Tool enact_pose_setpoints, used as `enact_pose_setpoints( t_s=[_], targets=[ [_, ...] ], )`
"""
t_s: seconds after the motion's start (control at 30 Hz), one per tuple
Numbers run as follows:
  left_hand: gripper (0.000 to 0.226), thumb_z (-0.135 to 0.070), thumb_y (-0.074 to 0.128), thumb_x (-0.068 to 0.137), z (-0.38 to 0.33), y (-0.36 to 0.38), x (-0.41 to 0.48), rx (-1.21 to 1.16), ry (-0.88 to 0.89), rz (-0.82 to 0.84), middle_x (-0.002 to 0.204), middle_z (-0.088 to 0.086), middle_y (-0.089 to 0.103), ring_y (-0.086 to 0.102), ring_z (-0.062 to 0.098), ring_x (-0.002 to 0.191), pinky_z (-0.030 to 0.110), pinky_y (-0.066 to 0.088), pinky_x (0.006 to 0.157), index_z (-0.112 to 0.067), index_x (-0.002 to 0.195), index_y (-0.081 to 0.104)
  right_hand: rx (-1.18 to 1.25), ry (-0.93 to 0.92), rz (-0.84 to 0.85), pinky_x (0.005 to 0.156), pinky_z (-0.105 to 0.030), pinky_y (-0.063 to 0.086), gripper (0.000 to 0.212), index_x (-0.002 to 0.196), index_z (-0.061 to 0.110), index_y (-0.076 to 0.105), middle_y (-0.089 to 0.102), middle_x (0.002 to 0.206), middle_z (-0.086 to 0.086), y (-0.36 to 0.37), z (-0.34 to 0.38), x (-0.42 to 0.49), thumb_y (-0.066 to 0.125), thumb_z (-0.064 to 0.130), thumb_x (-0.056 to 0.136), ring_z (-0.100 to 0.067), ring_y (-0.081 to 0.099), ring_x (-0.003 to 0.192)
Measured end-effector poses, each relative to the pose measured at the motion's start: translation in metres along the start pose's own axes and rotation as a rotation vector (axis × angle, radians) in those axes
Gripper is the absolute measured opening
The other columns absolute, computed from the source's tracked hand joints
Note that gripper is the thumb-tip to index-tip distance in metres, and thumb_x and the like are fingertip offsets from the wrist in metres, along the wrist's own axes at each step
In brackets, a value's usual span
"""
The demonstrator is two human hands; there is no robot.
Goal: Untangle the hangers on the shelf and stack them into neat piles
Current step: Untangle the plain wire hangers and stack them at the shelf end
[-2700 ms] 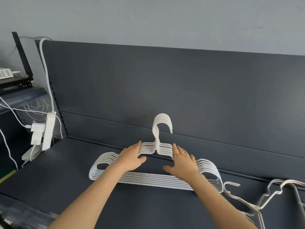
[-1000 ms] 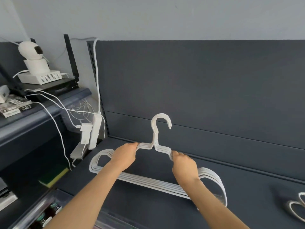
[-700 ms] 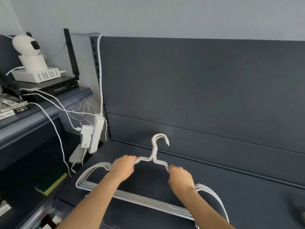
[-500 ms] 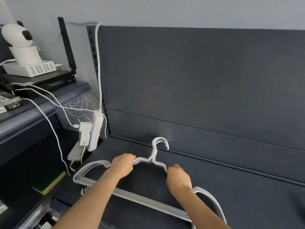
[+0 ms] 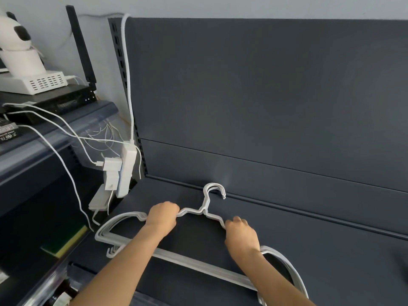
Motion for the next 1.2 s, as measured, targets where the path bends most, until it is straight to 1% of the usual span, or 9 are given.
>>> enact_pose_setpoints(
  t_s=[0.13, 0.3, 0.37, 0.43, 0.57, 0.67, 0.77, 0.9, 1.2],
  targets=[
    [0.02, -0.003, 0.046, 0.088, 0.0, 0.004, -0.004, -0.016, -0.004, -0.043, 0.104, 0.007, 0.063, 0.062, 0.025, 0.094, 0.029, 0.042, 0.069, -0.009, 0.098, 0.061, 0.002, 0.007, -0.013, 0.083, -0.032, 0.049, 0.029, 0.112, 0.007, 0.055, 0.054, 0.118, -0.01, 0.001, 0.001, 0.001, 0.045, -0.001, 0.087, -0.025, 0.052, 0.109],
    [0.017, -0.003, 0.047, 0.088, -0.001, -0.003, -0.007, -0.068, 0.002, -0.02, 0.106, 0.009, 0.063, 0.062, 0.027, 0.094, 0.032, 0.046, 0.073, -0.008, 0.098, 0.06, -0.01, 0.04, -0.016, 0.076, -0.03, 0.048, 0.027, 0.11, 0.009, 0.058, 0.056, 0.116, -0.009, -0.001, 0.003, -0.002, 0.046, 0.002, 0.087, -0.025, 0.054, 0.106],
    [0.024, -0.005, 0.049, 0.089, 0.001, -0.007, -0.007, -0.11, 0.01, 0.002, 0.114, 0.008, 0.061, 0.061, 0.026, 0.1, 0.033, 0.047, 0.077, -0.011, 0.111, 0.057, -0.012, 0.053, -0.003, 0.071, -0.029, 0.044, 0.027, 0.111, 0.009, 0.058, 0.057, 0.115, -0.009, -0.003, 0.003, -0.003, 0.048, 0.005, 0.086, -0.026, 0.055, 0.106],
    [0.046, -0.01, 0.052, 0.089, 0.004, -0.009, -0.007, -0.135, 0.03, 0.027, 0.127, 0.007, 0.055, 0.055, 0.026, 0.113, 0.034, 0.045, 0.09, -0.018, 0.133, 0.043, -0.002, 0.051, 0.002, 0.07, -0.029, 0.041, 0.024, 0.111, 0.01, 0.057, 0.058, 0.115, -0.009, -0.006, 0.003, -0.004, 0.05, 0.01, 0.087, -0.026, 0.056, 0.106],
    [0.068, -0.023, 0.056, 0.089, 0.002, -0.016, -0.016, -0.16, 0.088, 0.005, 0.138, 0.005, 0.045, 0.042, 0.023, 0.128, 0.035, 0.033, 0.108, -0.018, 0.146, 0.02, 0.036, -0.011, -0.011, 0.084, -0.033, 0.043, 0.033, 0.117, 0.012, 0.05, 0.057, 0.117, -0.008, -0.015, -0.007, -0.012, 0.053, 0.03, 0.089, -0.026, 0.054, 0.109],
    [0.065, -0.03, 0.05, 0.092, -0.011, -0.024, -0.032, -0.24, 0.158, -0.056, 0.147, 0.003, 0.036, 0.031, 0.02, 0.137, 0.038, 0.024, 0.115, -0.018, 0.147, 0.017, 0.071, -0.046, -0.039, 0.099, -0.036, 0.039, 0.057, 0.135, 0.015, 0.035, 0.052, 0.128, -0.007, -0.023, -0.028, -0.025, 0.048, 0.045, 0.09, -0.026, 0.047, 0.12],
    [0.06, -0.037, 0.041, 0.096, -0.038, -0.037, -0.05, -0.278, 0.256, -0.101, 0.151, 0.0, 0.03, 0.023, 0.018, 0.142, 0.039, 0.017, 0.118, -0.019, 0.147, 0.017, 0.088, -0.051, -0.092, 0.111, -0.038, 0.028, 0.071, 0.146, 0.017, 0.016, 0.035, 0.147, -0.005, -0.031, -0.057, -0.042, 0.038, 0.055, 0.091, -0.024, 0.031, 0.136],
    [0.06, -0.043, 0.033, 0.096, -0.086, -0.052, -0.065, -0.259, 0.358, -0.088, 0.153, 0.0, 0.026, 0.017, 0.016, 0.143, 0.04, 0.014, 0.118, -0.017, 0.148, 0.016, 0.074, -0.003, -0.105, 0.117, -0.04, 0.014, 0.069, 0.148, 0.022, 0.007, 0.016, 0.156, -0.002, -0.039, -0.098, -0.064, 0.03, 0.057, 0.092, -0.022, 0.012, 0.144],
    [0.056, -0.041, 0.032, 0.097, -0.185, -0.076, -0.092, -0.222, 0.449, -0.057, 0.152, 0.003, 0.029, 0.02, 0.018, 0.143, 0.039, 0.014, 0.117, -0.015, 0.146, 0.021, 0.048, 0.115, -0.122, 0.117, -0.039, 0.015, 0.063, 0.148, 0.022, 0.009, 0.016, 0.156, -0.001, -0.047, -0.19, -0.125, 0.029, 0.05, 0.095, -0.018, 0.013, 0.144]
  ],
)
Point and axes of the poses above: each hand's wrist, its own x-axis towards the middle knuckle, its own y-axis out of the palm, z = x × y, the point moved 1 cm from there along x, towards the middle knuckle
